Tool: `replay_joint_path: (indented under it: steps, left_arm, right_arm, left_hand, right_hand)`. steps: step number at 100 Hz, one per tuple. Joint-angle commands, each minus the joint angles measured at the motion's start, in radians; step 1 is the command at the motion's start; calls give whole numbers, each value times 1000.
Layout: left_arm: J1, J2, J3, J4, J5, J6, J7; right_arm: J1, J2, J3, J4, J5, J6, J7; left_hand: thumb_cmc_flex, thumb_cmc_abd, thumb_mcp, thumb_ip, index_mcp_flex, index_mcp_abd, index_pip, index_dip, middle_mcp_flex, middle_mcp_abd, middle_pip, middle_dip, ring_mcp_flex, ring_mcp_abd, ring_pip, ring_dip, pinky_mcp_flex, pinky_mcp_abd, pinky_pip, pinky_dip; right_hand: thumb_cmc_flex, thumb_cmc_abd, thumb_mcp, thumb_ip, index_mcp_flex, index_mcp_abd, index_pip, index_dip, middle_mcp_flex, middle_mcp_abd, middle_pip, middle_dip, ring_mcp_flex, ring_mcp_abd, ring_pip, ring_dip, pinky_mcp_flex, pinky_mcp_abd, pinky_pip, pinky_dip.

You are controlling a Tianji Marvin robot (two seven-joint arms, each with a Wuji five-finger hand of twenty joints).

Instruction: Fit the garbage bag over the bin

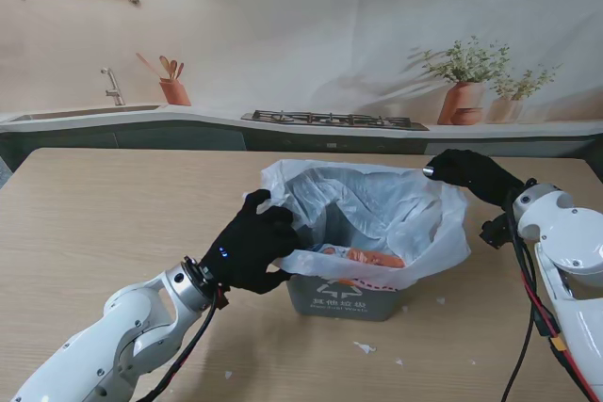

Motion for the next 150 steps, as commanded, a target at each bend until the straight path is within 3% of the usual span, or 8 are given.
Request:
replay_joint_path:
  steps: [1,53,73,79,84,100,121,150]
  left_arm:
    - [16,8,10,40,11,0,-30]
    - [13,8,12,47,8,1,-30]
    - [11,8,15,48,10,1,-28]
    - [11,8,15,48,11,1,-27]
    - [11,8,14,48,11,1,-27]
    - [11,8,14,50,12,1,-26]
    - [9,8,17,52,11,0,-21]
    - [10,8,20,51,11,-1,-24]
  right_arm:
    - [7,8,-7,1,-17,-1,5]
    - [5,62,41,-23,26,-43,248]
    - [28,46,3,34,-38,-186,136]
    - [34,35,-10,48,-49,-208,81]
    - [36,29,-18,57,-65,-224,48]
    - [36,9,-50,67,-121,-201,-51]
    - [52,-30,-137,60,-107,92,-184]
    - [65,-23,-184,66,-103,252,-132]
  left_hand:
    - [38,-1,47,55,50,-64,25,-9,1,-31,-1,10,45,19,23,12,-6,-7,25,13]
    - [41,-2,46,53,52,-60,25,-10,4,-31,-1,10,45,19,24,12,-6,-6,27,13]
    - [41,-1,45,52,51,-62,24,-11,2,-31,-2,10,46,19,24,12,-6,-8,27,14]
    - [41,0,45,52,50,-62,24,-11,3,-31,-1,10,45,18,23,12,-6,-8,28,14]
    - [42,0,44,51,50,-61,24,-11,3,-32,-2,10,45,19,24,12,-6,-8,28,14]
    - [43,0,43,51,51,-63,24,-12,2,-34,-2,9,45,18,24,12,-6,-8,28,14]
    - [42,1,43,52,49,-64,24,-12,-1,-33,-1,9,44,17,24,12,-6,-7,28,14]
    - [42,1,42,52,50,-63,25,-13,0,-34,1,9,45,17,25,12,-6,-7,28,14]
  right_hand:
    - [-46,-30,-7,38,-41,24,-3,-28,-46,-27,-4,-10,-37,-35,-11,-16,-24,-36,-29,25]
    - [30,-140,51,29,266,-60,84,70,263,-27,90,31,181,26,78,25,59,32,-36,-2]
    - [555,-105,-239,78,438,-250,299,80,525,-124,169,116,383,-7,161,51,179,75,8,-87]
    - [455,-270,397,-109,486,-301,457,-8,643,-118,185,132,472,-19,197,54,230,88,35,-121]
    - [425,-297,520,-145,507,-293,466,6,670,-100,200,141,510,-25,222,60,257,98,46,-131]
    - [427,-282,558,-157,507,-263,471,59,676,-58,239,184,534,-9,277,78,274,106,57,-143]
    - [462,-266,583,-160,535,-154,477,97,673,44,270,234,495,73,328,100,239,107,62,-144]
    - [471,-273,598,-162,542,-128,484,125,678,61,286,244,493,86,345,108,239,108,67,-136]
